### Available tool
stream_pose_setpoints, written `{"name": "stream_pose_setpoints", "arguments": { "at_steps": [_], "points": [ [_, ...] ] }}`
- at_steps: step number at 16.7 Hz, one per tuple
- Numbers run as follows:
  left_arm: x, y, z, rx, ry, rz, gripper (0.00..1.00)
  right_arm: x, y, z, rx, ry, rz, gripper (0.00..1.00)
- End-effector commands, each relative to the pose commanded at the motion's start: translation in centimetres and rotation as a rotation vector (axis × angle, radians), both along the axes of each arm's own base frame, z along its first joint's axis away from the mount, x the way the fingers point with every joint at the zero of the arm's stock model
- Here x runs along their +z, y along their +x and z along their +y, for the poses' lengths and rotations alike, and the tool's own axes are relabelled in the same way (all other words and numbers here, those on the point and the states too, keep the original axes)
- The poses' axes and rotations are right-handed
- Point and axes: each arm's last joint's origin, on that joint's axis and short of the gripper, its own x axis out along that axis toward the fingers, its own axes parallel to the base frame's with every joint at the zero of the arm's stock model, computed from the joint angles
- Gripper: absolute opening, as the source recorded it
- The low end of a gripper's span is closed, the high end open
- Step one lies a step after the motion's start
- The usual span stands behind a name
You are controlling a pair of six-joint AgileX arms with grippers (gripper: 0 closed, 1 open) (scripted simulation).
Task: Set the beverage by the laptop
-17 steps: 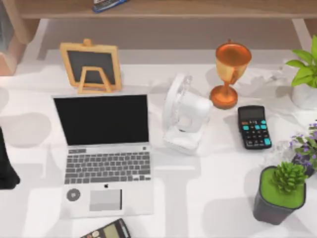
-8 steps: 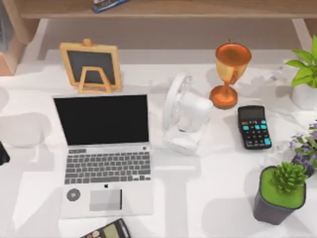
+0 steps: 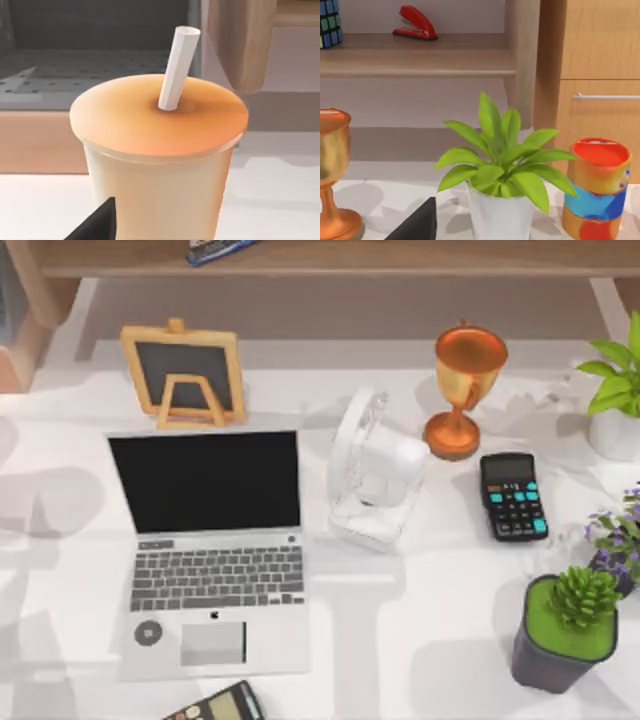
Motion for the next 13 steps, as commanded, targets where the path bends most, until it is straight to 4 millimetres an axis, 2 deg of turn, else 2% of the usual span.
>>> {"name": "stream_pose_setpoints", "arguments": {
  "at_steps": [6, 13],
  "points": [
    [-3.0, 0.5, 2.8, -0.005, -0.005, 0.005, 1.0, 0.0, 0.0, 0.0, 0.0, 0.0, 0.0, 1.0],
    [-3.4, 0.4, 3.1, -0.009, -0.006, 0.005, 1.0, 0.0, 0.0, 0.0, 0.0, 0.0, 0.0, 1.0]
  ]
}}
